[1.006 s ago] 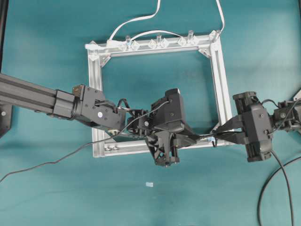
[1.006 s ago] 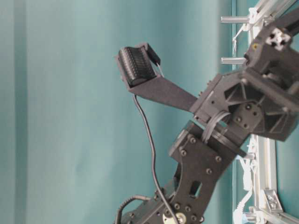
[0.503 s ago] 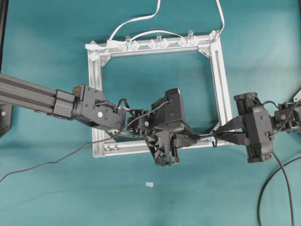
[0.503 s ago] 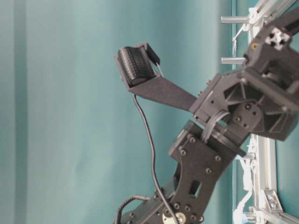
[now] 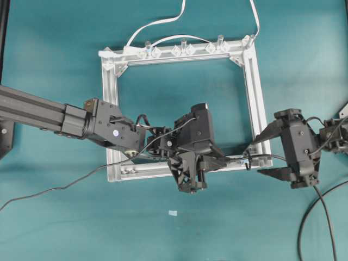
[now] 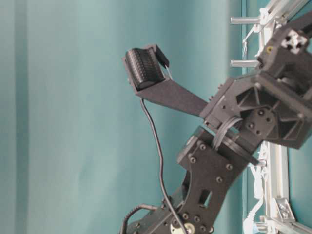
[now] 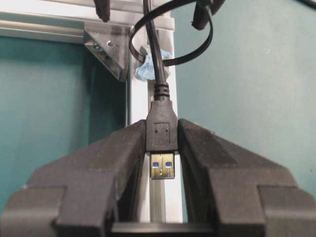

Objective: Insert the wire through the string loop located on the right side.
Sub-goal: 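Pull the plug leftward with the left gripper, drawing cable through loop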

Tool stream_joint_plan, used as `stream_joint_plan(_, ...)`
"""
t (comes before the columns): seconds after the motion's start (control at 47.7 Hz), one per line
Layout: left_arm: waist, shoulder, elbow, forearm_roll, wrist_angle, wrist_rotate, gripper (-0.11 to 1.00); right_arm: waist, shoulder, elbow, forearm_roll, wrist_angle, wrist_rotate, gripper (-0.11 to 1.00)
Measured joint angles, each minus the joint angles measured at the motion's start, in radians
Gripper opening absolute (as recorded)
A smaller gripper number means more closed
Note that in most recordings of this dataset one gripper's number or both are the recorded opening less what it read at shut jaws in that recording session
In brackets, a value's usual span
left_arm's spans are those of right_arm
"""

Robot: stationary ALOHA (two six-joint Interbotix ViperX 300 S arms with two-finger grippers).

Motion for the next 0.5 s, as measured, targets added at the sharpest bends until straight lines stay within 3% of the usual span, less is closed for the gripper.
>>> stream_joint_plan(0.503, 0.000, -0.106, 0.110, 0.002, 0.034, 0.000, 0.22, 0.000, 0.000, 0.002, 0.000, 0.000, 0.002, 0.88)
